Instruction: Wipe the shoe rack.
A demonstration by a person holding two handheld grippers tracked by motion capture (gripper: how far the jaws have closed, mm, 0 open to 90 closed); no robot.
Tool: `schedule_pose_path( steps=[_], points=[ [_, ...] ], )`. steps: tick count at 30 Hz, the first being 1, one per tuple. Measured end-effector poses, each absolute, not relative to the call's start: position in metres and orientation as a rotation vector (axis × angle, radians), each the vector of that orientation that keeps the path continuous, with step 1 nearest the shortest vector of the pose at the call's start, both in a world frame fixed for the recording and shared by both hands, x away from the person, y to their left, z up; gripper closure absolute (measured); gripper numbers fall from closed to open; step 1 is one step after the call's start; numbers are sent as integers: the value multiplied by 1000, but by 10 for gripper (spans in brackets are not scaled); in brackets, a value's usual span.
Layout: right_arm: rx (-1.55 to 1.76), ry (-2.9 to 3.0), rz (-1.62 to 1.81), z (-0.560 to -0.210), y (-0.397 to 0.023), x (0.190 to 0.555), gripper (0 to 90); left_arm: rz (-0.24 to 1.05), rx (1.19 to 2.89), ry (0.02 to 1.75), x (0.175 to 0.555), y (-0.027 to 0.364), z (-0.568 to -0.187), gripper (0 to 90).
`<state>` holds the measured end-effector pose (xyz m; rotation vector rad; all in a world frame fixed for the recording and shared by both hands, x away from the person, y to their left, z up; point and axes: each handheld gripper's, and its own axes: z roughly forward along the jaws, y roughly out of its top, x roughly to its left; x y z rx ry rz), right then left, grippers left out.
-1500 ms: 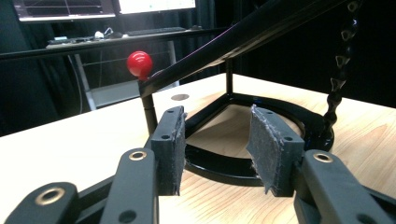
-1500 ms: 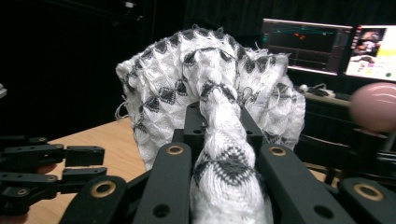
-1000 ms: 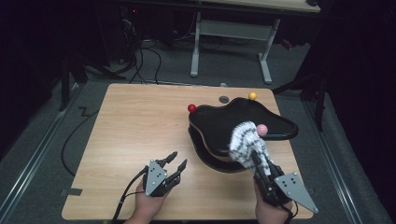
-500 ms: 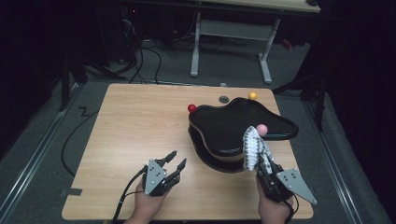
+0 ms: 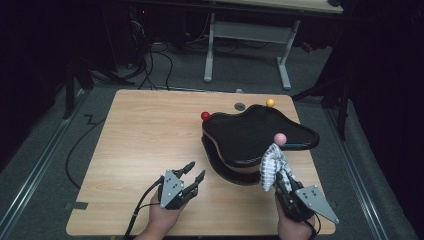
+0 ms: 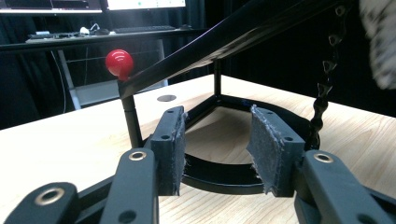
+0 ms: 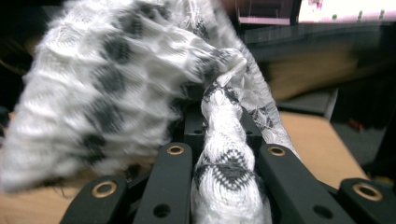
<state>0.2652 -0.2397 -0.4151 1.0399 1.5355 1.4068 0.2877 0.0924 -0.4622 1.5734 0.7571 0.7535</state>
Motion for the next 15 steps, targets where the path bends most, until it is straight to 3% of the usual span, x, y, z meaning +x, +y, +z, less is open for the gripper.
schedule_pose_path(
  steps=[5, 15],
  points=[
    [993, 1518, 1420, -403, -237, 261, 804, 738, 1580, 751, 293, 86, -458, 539],
    [1141, 1547, 1327, -433, -258, 274, 804, 808, 1592, 639, 320, 50, -421, 426]
  ],
)
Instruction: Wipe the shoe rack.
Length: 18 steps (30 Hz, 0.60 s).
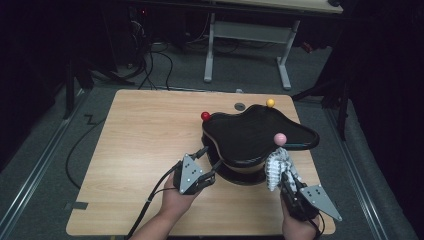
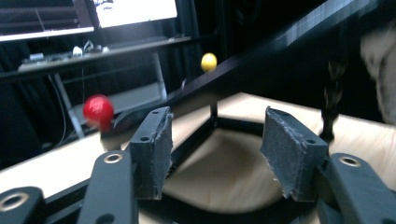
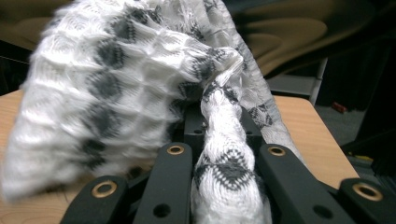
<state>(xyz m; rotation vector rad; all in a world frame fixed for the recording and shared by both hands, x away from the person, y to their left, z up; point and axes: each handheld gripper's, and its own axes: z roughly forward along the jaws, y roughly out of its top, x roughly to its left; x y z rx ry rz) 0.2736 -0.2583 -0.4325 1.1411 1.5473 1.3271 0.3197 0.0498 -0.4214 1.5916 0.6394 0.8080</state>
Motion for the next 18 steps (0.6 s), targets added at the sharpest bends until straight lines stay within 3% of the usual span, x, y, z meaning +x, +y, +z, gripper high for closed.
schedule_pose_path(
  steps=[11, 18],
  points=[
    [1098, 1452, 1369, -409, -267, 253, 805, 753, 1585, 530, 305, 15, -417, 499],
    [1059, 1355, 1400, -386, -281, 235, 805, 640, 1652, 414, 293, -43, -423, 523]
  ],
)
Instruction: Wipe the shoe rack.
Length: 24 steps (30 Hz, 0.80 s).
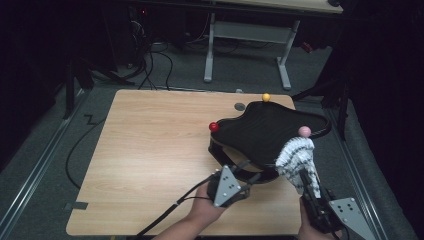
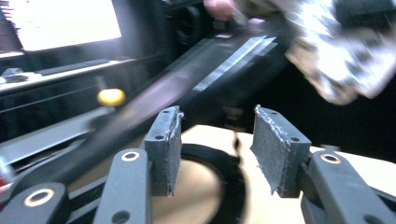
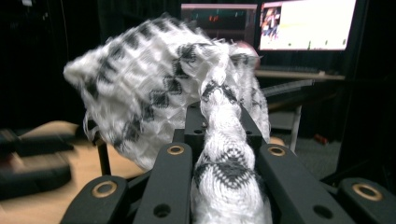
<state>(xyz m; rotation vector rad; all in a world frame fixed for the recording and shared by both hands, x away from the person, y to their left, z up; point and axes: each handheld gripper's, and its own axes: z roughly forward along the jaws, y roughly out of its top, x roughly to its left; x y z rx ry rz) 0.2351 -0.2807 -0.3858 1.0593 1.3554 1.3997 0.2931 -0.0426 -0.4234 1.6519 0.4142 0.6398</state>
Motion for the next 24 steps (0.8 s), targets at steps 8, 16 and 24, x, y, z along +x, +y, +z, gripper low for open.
schedule_pose_path(
  steps=[8, 16, 24],
  points=[
    [991, 1384, 1415, -380, -261, 231, 804, 650, 1637, 493, 292, -11, -432, 521],
    [926, 1512, 1390, -397, -215, 240, 804, 702, 1624, 734, 318, 82, -466, 505],
    [924, 1550, 1371, -406, -205, 246, 805, 706, 1683, 807, 376, 72, -487, 480]
  ],
)
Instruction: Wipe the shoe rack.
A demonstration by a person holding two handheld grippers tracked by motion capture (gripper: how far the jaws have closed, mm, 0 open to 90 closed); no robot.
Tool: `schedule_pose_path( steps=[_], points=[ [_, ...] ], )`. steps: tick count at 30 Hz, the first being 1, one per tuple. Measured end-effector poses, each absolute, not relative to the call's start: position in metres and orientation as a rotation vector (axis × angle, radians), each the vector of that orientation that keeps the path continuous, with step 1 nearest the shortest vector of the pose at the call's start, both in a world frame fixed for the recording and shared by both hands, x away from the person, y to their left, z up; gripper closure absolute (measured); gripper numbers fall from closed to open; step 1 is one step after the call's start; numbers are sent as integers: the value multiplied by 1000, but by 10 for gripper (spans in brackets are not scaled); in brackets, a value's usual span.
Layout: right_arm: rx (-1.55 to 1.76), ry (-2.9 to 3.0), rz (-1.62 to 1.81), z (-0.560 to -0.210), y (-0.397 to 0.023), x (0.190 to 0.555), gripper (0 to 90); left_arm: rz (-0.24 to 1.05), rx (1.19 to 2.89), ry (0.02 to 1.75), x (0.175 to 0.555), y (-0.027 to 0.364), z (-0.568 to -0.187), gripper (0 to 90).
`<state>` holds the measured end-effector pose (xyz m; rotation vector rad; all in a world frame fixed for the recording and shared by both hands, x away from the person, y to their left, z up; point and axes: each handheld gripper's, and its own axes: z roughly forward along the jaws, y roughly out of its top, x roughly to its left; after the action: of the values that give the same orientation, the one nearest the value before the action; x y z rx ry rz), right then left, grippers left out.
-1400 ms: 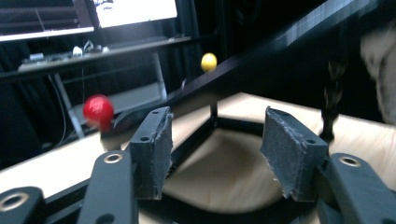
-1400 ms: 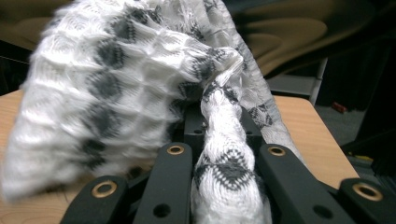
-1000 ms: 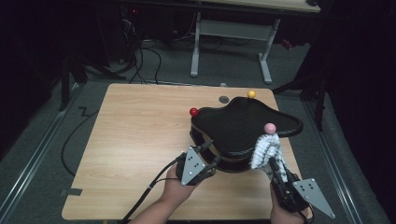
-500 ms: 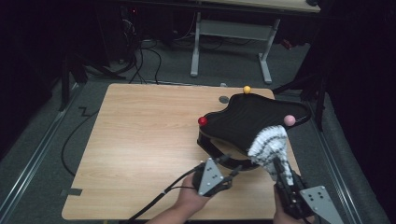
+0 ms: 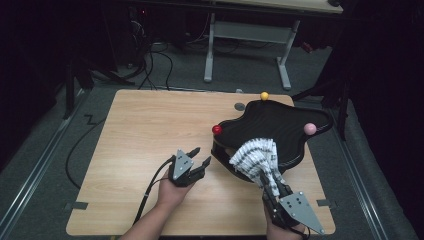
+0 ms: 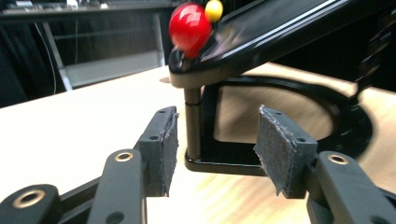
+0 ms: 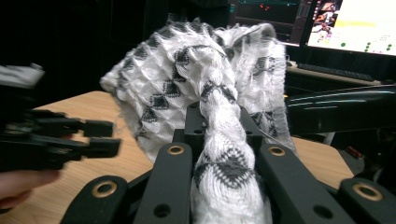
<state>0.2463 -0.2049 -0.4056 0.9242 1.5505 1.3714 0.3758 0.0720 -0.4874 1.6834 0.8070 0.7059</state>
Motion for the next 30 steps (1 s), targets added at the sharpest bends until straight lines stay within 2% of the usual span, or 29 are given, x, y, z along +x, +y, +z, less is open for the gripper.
schedule_pose_path(
  steps=[9, 12, 15, 16, 22, 30],
  points=[
    [928, 1514, 1383, -404, -219, 242, 805, 627, 1724, 888, 424, 47, -496, 473],
    [936, 1501, 1386, -404, -222, 241, 805, 627, 1706, 883, 430, 39, -493, 532],
    [942, 1490, 1383, -404, -225, 241, 805, 668, 1708, 883, 427, 32, -495, 669],
    [944, 1482, 1379, -404, -227, 241, 805, 648, 1706, 879, 426, 32, -495, 747],
    [968, 1439, 1366, -406, -241, 242, 805, 663, 1740, 824, 402, 32, -495, 749],
    [1011, 1379, 1357, -406, -260, 245, 805, 674, 1792, 729, 339, 44, -496, 738]
  ],
)
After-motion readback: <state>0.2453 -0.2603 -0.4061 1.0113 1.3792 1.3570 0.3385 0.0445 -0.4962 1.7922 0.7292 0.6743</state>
